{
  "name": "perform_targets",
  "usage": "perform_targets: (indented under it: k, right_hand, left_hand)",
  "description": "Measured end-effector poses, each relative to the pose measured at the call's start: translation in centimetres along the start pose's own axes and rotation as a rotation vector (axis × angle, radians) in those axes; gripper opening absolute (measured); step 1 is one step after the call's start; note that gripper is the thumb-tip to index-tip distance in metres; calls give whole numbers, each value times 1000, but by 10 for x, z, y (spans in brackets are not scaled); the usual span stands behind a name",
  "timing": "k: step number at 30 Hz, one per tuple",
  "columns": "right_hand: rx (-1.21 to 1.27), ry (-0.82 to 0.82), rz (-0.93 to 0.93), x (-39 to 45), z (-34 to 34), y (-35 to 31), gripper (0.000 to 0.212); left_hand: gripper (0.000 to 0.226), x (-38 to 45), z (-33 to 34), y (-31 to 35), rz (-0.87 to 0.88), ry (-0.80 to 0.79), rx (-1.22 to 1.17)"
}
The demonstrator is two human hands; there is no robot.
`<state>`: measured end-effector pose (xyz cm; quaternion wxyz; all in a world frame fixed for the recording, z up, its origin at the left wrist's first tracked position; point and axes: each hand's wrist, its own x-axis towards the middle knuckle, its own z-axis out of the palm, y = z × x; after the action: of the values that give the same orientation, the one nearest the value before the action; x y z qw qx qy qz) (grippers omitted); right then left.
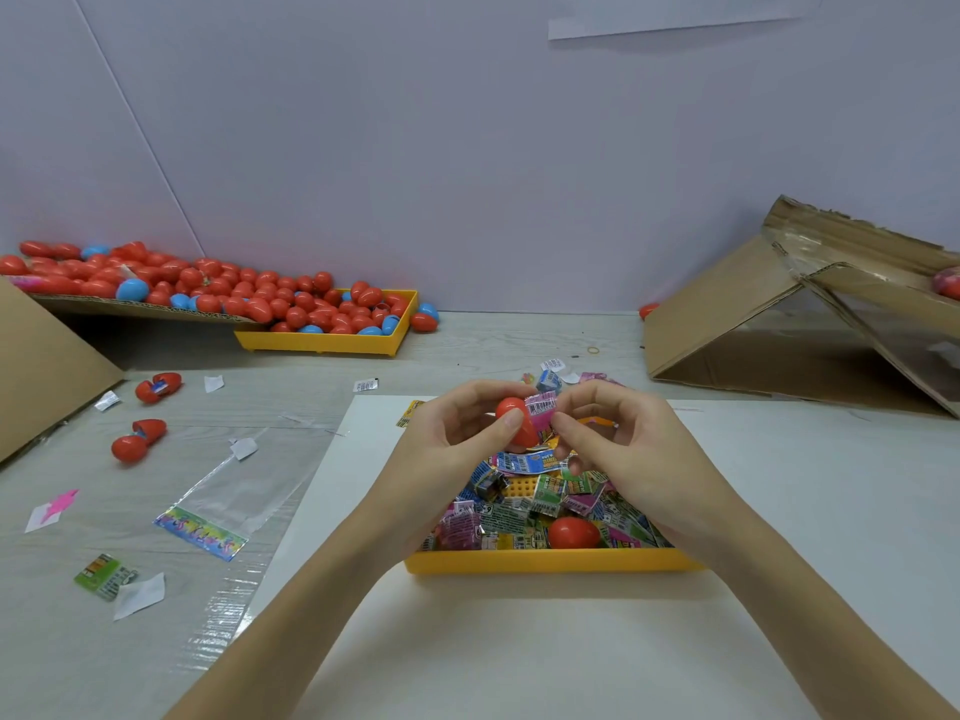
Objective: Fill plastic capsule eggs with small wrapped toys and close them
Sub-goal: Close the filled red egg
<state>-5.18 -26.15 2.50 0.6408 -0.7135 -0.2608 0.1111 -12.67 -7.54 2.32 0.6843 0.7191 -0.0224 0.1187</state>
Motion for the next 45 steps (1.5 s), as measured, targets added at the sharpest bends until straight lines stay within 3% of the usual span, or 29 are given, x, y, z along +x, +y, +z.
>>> perform_targets:
  k: [20,27,32,38,45]
  right_hand:
    - [-41,9,39,-2,1,-3,5]
    - [29,4,60,-1,1,-2,8]
    - [104,5,108,-2,3,-4,9]
    - [255,28,167,-2,3,-12,34]
    - [327,39,211,-4,7,-12,21]
  left_hand:
    - [17,-1,2,2,65,11,37]
    - [43,-3,5,-1,158,17,141]
    - [44,-3,7,-6,245,66,239]
    - [50,-3,7,-8,259,92,273]
    - [61,-3,9,-10,314,46,440]
